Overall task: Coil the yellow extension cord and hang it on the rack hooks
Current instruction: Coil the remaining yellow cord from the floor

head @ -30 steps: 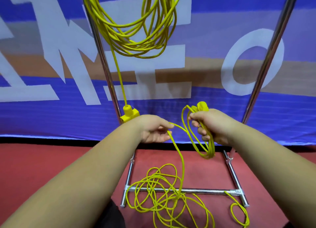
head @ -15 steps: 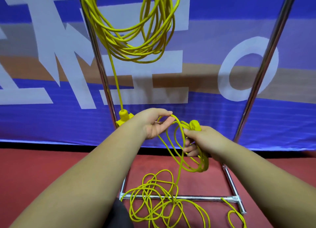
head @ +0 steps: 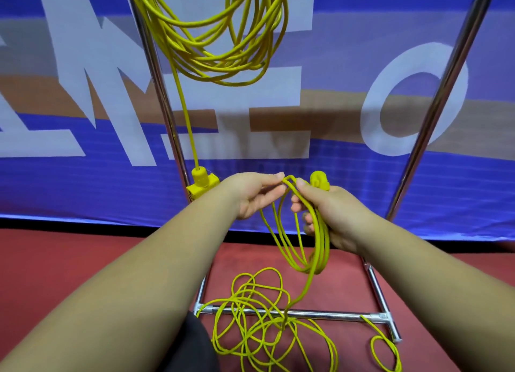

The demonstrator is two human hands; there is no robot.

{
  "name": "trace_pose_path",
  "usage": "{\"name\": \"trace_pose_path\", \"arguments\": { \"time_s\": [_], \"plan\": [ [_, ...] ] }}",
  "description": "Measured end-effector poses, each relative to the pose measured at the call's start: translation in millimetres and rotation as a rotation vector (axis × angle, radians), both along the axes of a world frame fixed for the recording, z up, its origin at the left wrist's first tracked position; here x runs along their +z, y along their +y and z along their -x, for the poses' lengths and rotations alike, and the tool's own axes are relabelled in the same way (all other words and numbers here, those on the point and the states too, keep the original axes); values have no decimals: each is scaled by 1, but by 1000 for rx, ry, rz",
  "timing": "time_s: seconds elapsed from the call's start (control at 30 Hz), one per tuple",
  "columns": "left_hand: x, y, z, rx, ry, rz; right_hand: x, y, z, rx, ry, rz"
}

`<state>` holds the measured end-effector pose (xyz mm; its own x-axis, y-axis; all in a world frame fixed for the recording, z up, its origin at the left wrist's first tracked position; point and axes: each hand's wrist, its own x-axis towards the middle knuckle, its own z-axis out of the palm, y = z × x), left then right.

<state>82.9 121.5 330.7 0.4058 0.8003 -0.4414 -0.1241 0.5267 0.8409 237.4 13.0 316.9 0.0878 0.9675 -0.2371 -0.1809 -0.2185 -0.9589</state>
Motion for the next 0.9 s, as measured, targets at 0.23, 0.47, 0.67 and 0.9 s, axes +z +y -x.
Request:
{"name": "trace_pose_path", "arguments": {
  "time_s": [0.23, 0.47, 0.67, 0.9],
  "plan": [
    [-11, -5, 7, -395, 724, -396, 9, 11, -5, -179, 238, 50],
    [-56, -34, 4, -1323, 956, -260, 22, 15, -21, -223, 387, 39],
    [-90, -55, -26, -1400, 1129, -687, 28, 15, -38, -171, 514, 10],
    [-144, -52, -11, -1564, 911, -566, 31, 11, -51, -116, 587, -7]
  ]
}}
